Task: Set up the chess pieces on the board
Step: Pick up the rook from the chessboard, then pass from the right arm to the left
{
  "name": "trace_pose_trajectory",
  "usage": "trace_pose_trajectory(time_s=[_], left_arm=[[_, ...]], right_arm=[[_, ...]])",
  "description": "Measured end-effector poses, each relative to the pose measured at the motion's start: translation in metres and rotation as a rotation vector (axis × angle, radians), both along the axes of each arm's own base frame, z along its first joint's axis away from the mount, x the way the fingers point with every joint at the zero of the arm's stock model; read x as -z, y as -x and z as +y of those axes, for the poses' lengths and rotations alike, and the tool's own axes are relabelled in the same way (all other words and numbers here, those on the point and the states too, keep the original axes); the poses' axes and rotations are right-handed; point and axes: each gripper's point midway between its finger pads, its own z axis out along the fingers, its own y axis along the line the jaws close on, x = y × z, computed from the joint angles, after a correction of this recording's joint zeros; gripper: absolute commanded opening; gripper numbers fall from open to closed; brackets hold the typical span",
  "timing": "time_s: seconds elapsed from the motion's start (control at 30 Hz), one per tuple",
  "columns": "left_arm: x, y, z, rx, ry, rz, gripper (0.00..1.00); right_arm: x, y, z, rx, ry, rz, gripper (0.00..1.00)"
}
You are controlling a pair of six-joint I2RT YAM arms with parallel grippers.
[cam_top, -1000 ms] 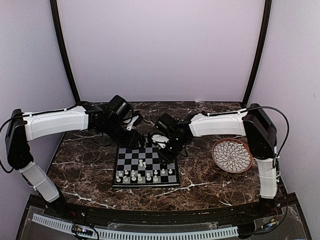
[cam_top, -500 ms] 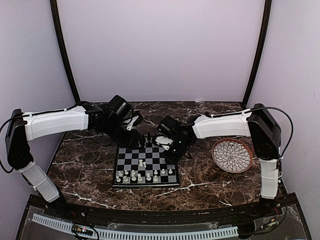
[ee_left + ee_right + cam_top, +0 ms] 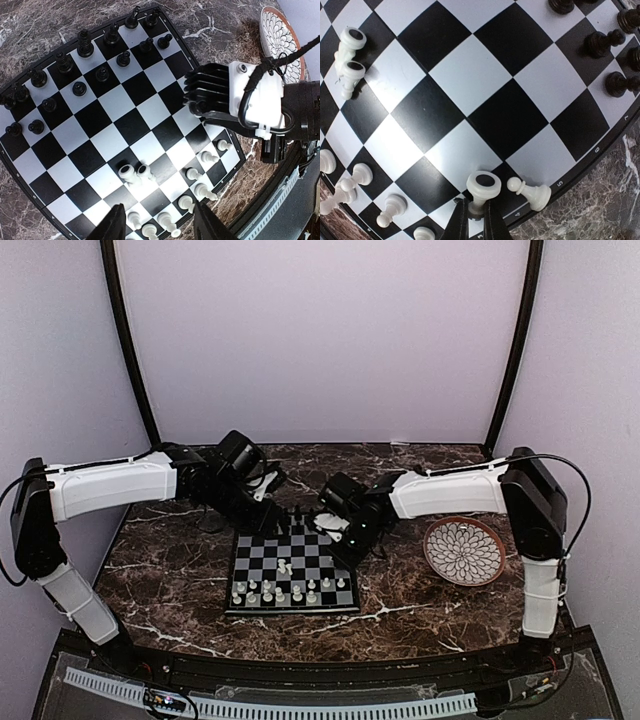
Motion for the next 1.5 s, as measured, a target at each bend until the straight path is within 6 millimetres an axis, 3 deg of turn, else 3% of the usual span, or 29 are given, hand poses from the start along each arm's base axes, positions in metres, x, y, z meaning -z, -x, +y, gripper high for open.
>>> trace_pose_trajectory(time_s=[0.17, 0.4, 0.57, 0.83, 1.5], left_arm=[[0.000, -0.004, -0.004, -0.016, 0.049, 0.059, 0.46], [-0.009, -0.013, -0.017, -0.050, 0.270, 0.189, 0.40], [-0.019, -0.002, -0.033, -0.008, 0.419, 0.284, 0.37], [-0.021, 0.011, -0.043, 0.025, 0.513, 0.382, 0.33], [-0.011, 0.021, -0.045, 0.039, 0.527, 0.464, 0.23]], right_arm=[[-0.011, 0.007, 0.000, -0.028, -0.022, 0.014, 0.00], [-0.062, 0.027, 0.026, -0.119, -0.179, 0.007, 0.00], [-0.081, 0.033, 0.042, -0.159, -0.238, -0.001, 0.01], [-0.090, 0.035, 0.049, -0.172, -0.265, -0.001, 0.01], [-0.107, 0.045, 0.066, -0.213, -0.324, 0.000, 0.02]])
